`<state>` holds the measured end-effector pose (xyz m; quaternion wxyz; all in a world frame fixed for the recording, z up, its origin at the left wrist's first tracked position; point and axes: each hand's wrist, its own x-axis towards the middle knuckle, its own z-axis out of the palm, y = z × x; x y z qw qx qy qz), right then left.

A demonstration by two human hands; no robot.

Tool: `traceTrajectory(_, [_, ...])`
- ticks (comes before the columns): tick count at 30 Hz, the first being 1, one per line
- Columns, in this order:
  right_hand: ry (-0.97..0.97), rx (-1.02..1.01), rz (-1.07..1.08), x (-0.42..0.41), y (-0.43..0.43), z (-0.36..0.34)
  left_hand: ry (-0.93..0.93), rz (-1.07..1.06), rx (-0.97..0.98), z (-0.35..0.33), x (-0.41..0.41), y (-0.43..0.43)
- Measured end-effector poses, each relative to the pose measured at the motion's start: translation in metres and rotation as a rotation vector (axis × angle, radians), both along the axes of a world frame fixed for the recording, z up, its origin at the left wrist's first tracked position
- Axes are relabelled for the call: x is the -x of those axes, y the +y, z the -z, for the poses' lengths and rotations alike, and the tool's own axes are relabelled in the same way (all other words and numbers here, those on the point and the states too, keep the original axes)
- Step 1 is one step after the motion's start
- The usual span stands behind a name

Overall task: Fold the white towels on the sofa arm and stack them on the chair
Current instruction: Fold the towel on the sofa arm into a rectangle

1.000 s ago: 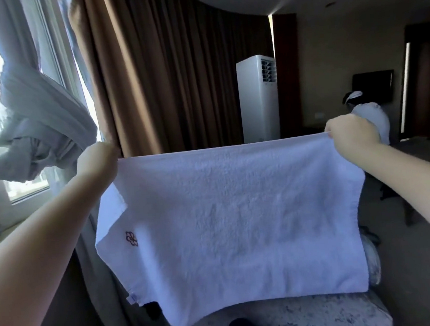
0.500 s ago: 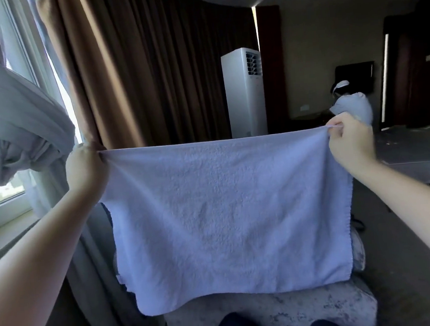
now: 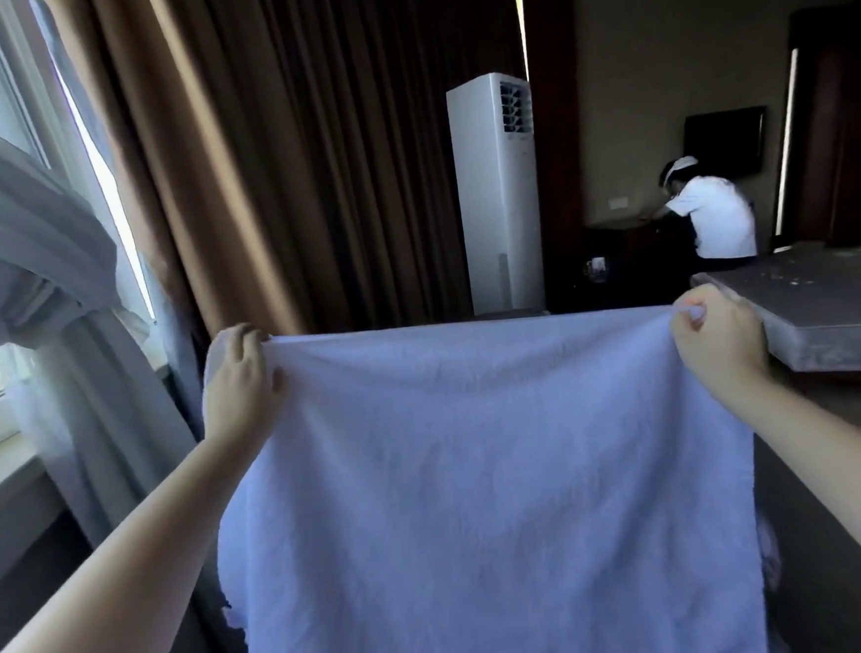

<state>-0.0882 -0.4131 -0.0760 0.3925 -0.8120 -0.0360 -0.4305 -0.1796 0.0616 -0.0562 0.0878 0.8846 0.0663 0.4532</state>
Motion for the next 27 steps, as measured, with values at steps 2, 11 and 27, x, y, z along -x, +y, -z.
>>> traceTrajectory(2, [0.075, -0.022, 0.01, -0.023, 0.0, 0.022, 0.09, 0.011, -0.015, 0.017, -0.023, 0.004])
traceTrajectory(11, [0.147, -0.017, 0.092, -0.117, 0.011, 0.086, 0.323, -0.031, -0.015, 0.065, -0.123, 0.018])
traceTrajectory(27, [0.268, 0.092, 0.011, -0.142, 0.015, 0.154, 0.409, -0.049, -0.217, 0.116, -0.14, -0.018])
